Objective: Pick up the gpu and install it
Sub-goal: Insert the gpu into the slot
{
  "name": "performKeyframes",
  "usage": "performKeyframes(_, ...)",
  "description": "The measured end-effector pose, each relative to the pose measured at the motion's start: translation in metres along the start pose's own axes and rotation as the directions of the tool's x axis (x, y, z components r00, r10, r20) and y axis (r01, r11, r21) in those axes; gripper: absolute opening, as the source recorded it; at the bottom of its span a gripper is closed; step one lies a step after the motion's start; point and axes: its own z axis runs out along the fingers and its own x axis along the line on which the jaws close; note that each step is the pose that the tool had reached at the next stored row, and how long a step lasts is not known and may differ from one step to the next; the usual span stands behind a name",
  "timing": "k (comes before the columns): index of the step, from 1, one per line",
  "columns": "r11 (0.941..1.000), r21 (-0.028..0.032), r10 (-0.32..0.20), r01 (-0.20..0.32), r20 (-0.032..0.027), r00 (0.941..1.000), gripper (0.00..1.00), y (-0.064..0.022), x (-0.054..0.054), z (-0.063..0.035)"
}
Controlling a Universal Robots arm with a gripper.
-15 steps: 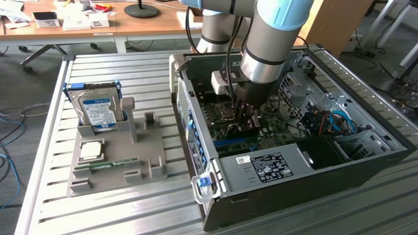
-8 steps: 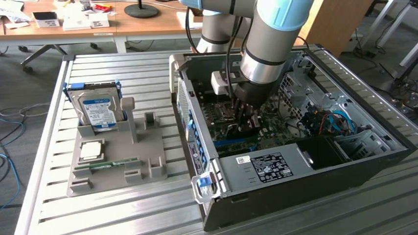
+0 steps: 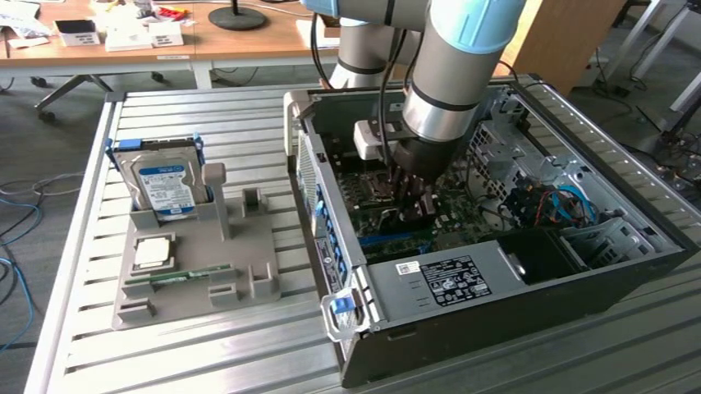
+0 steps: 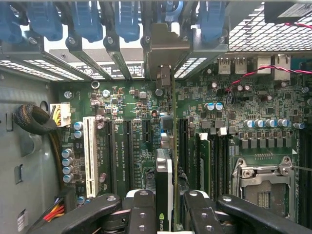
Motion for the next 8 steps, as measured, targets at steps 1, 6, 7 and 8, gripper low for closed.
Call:
performKeyframes(1, 1.0, 0.0001, 0.0, 0.0, 0.0001, 1.0, 0.27, 0.0, 0.0, 0.0)
performKeyframes(6, 1.0, 0.0001, 0.0, 0.0, 0.0002, 1.0, 0.27, 0.0, 0.0, 0.001)
performKeyframes(7, 1.0, 0.0001, 0.0, 0.0, 0.0001, 1.0, 0.27, 0.0, 0.0, 0.001)
performKeyframes(8, 1.0, 0.0001, 0.0, 0.0, 0.0002, 1.0, 0.27, 0.0, 0.0, 0.001)
